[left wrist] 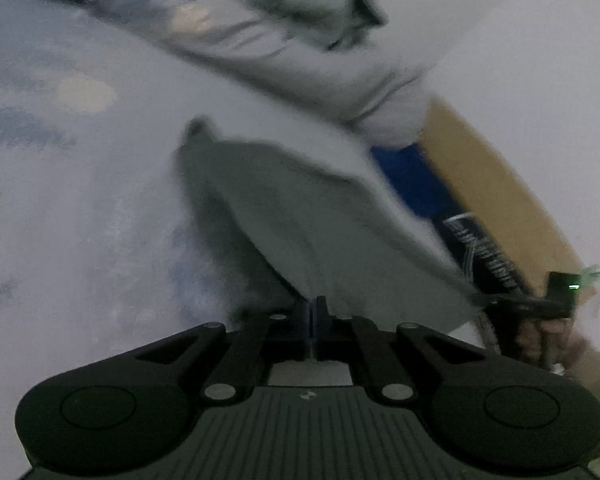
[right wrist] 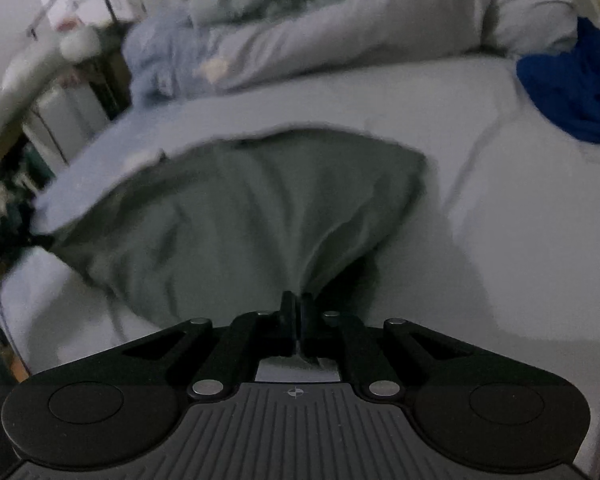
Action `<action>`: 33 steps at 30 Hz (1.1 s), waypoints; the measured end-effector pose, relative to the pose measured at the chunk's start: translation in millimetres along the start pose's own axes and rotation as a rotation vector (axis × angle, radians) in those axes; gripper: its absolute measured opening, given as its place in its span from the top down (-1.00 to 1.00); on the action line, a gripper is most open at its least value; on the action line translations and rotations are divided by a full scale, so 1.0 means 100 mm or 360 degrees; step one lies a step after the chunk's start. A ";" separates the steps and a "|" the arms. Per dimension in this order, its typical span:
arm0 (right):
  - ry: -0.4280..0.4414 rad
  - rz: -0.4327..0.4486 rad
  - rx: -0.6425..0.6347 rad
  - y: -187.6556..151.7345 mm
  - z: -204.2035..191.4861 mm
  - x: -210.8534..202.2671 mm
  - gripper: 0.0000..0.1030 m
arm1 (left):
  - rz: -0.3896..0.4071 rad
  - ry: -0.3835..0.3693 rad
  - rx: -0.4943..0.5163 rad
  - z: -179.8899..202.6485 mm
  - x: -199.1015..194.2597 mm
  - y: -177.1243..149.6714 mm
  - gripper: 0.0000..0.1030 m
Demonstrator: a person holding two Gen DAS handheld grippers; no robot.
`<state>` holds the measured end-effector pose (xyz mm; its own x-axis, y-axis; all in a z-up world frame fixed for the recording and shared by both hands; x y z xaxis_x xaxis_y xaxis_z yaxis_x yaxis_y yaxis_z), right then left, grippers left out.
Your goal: Fold clothes
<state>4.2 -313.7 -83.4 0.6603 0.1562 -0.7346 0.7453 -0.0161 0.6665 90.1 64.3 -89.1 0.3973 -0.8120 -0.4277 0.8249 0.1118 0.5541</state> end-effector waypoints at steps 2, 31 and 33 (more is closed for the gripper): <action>-0.0038 -0.0093 -0.0017 -0.18 0.05 0.11 0.95 | -0.0018 0.0079 -0.0049 -0.18 0.00 -0.10 0.90; 0.0046 -0.0003 -0.0291 1.31 -2.08 2.15 0.81 | 0.0024 0.0424 0.0161 -0.47 0.73 0.50 0.47; 0.0006 0.0005 -0.0323 1.33 -2.20 2.30 0.96 | 0.0042 0.0413 0.0121 -0.52 0.67 0.48 0.50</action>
<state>235.1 -62.6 -136.2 0.6617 0.1602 -0.7324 0.7093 0.1828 0.6808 177.9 45.1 -128.5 0.5159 -0.6342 -0.5759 0.7844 0.0795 0.6151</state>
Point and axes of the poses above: each gripper's, at about its wrist camera, not at the fingertips, and x roughly the way its jaws point, z to its right, y to its top, the point moved 10 cm from there along x, roughly the way its jaws point, and after that the axes turned 10 degrees about -y, right-handed, at the moved point
